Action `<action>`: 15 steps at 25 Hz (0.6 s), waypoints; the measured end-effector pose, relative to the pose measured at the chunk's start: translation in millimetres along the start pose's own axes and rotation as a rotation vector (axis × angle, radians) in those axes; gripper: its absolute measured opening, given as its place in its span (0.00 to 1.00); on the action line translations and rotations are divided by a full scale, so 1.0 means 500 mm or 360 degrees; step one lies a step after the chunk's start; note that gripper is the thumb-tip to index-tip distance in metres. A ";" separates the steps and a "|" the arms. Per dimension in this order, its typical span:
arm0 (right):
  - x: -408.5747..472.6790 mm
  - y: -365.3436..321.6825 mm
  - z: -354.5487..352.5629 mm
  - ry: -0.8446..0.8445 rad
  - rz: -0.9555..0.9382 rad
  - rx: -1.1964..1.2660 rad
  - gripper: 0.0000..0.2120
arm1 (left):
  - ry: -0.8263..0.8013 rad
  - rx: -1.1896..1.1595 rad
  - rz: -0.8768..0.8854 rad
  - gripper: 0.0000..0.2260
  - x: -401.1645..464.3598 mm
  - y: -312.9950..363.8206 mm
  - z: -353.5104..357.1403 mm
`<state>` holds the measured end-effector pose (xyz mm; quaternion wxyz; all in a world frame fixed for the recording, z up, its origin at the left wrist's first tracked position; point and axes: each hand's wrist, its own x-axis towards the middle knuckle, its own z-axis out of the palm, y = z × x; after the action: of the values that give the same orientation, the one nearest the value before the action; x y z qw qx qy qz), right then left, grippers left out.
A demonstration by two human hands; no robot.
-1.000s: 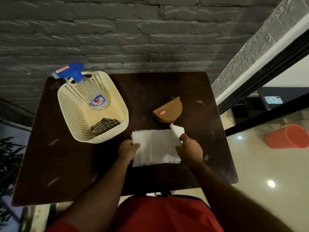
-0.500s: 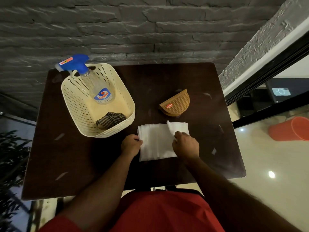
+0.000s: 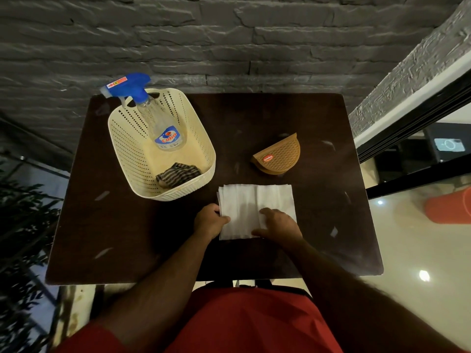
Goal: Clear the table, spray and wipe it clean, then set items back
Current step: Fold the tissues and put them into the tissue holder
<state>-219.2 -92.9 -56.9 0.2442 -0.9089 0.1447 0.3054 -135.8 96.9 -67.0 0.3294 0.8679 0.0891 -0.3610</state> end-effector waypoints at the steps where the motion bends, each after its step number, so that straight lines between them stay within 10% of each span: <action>1: 0.001 -0.003 0.001 -0.0034 -0.0008 -0.0020 0.36 | 0.0012 0.0046 0.0019 0.10 -0.004 0.002 -0.002; 15: 0.023 -0.008 -0.026 -0.0148 0.0042 0.0227 0.28 | 0.0192 0.0413 0.0467 0.22 -0.084 0.071 0.021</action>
<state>-202.7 -97.8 -53.7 0.3108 -0.8720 0.1666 0.3395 -158.2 66.3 -25.8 0.2579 0.9268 -0.0658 -0.2650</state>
